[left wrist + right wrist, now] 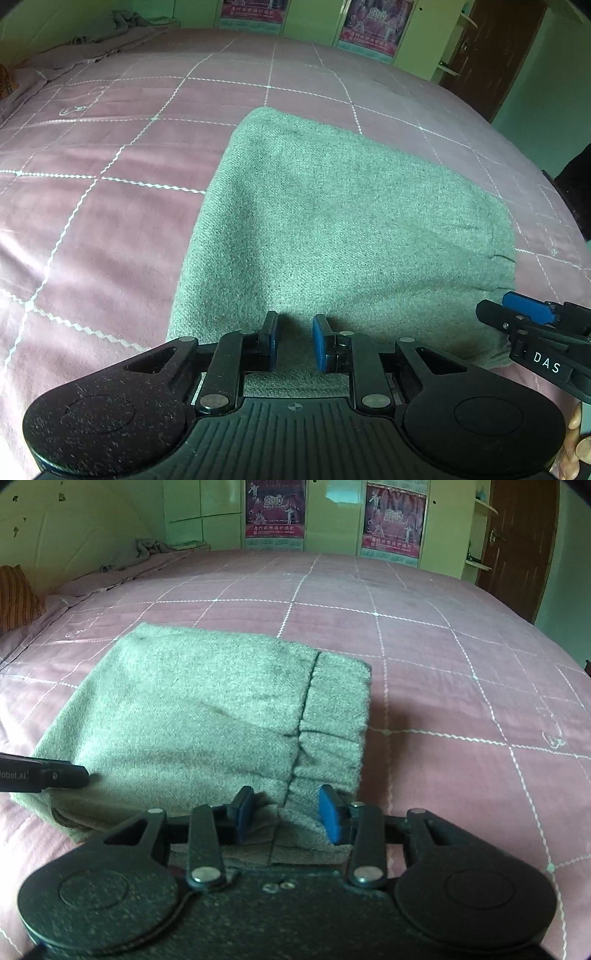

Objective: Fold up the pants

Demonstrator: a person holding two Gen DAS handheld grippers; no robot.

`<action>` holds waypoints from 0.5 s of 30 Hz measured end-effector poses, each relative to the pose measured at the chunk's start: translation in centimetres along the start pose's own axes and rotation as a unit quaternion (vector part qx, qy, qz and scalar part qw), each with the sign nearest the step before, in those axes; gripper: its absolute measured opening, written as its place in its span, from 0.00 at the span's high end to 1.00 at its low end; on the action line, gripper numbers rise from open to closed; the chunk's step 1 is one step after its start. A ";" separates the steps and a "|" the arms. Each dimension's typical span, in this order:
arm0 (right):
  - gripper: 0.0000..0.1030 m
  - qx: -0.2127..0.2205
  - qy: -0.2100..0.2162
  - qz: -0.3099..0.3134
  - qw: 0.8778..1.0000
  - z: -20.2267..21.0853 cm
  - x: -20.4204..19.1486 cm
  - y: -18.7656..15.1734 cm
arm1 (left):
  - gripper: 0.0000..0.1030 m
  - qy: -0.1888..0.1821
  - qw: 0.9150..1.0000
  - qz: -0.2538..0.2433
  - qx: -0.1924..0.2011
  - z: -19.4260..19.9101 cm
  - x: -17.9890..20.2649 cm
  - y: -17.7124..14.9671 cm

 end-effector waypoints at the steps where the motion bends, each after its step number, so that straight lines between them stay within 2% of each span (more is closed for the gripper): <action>1: 0.62 0.001 -0.001 0.000 1.000 -0.1 -0.1 0.0 | 0.81 0.002 1.000 -0.002 0.000 0.0 0.1 0.0; 10: 0.61 0.008 -0.001 -0.006 1.000 0.8 0.0 -0.2 | 0.80 0.018 1.000 -0.011 -0.003 -0.1 0.4 0.4; 15: 0.54 0.010 0.017 -0.006 1.000 1.4 0.1 0.8 | 0.80 0.032 0.999 -0.033 -0.004 0.1 0.9 0.9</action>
Point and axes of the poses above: each gripper's, at about its wrist camera, not at the fingertips, and z roughly against the way its jaws point, x to its right, y to its top, the point moved 8 cm from there along -z, roughly the way its jaws point, and after that the axes turned 9 degrees about z, right-handed, at the moved point
